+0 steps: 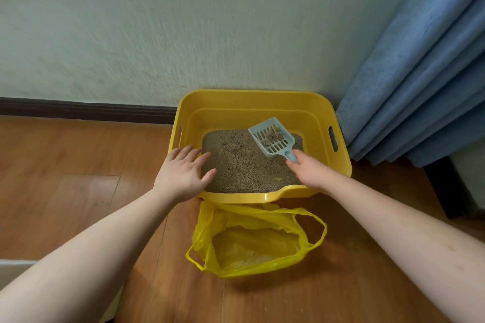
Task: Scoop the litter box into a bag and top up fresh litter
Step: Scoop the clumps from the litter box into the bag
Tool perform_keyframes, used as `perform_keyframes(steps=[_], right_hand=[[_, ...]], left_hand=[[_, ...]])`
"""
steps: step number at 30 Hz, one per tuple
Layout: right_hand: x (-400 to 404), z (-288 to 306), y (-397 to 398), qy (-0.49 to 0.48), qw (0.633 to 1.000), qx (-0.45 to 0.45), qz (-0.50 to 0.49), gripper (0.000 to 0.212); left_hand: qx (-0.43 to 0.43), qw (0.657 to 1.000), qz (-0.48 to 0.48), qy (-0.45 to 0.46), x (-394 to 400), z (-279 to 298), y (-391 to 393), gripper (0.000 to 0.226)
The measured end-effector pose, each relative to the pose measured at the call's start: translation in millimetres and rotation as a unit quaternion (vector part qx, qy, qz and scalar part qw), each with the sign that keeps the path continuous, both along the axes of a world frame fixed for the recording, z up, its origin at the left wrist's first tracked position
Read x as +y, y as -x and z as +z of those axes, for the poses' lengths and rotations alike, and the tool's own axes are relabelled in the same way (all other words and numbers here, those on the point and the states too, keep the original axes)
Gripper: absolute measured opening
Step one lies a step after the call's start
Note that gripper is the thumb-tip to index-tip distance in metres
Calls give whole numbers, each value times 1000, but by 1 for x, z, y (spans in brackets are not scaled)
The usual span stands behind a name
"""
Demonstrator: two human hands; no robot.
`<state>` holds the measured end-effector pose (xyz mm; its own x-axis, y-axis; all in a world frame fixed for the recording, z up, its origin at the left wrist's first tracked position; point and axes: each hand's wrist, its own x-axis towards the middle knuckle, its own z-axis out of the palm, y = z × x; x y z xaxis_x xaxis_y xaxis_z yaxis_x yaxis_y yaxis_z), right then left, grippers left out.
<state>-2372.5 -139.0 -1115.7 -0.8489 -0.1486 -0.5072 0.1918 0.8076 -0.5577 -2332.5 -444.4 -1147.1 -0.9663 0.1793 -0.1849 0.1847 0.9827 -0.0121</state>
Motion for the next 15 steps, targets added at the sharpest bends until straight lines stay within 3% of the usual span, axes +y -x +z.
perform_keyframes(steps=[9,12,15], right_hand=[[-7,38,-36,58,992,81,76,22],[-5,39,-65,81,991,37,104,17],[-4,22,-102,50,988,4,145,32]], left_hand=[[-6,1000,0,-8,0,2,1,62],[-11,1000,-2,-12,-1,1,2,58],[-10,1000,-5,-17,-2,2,2,57]])
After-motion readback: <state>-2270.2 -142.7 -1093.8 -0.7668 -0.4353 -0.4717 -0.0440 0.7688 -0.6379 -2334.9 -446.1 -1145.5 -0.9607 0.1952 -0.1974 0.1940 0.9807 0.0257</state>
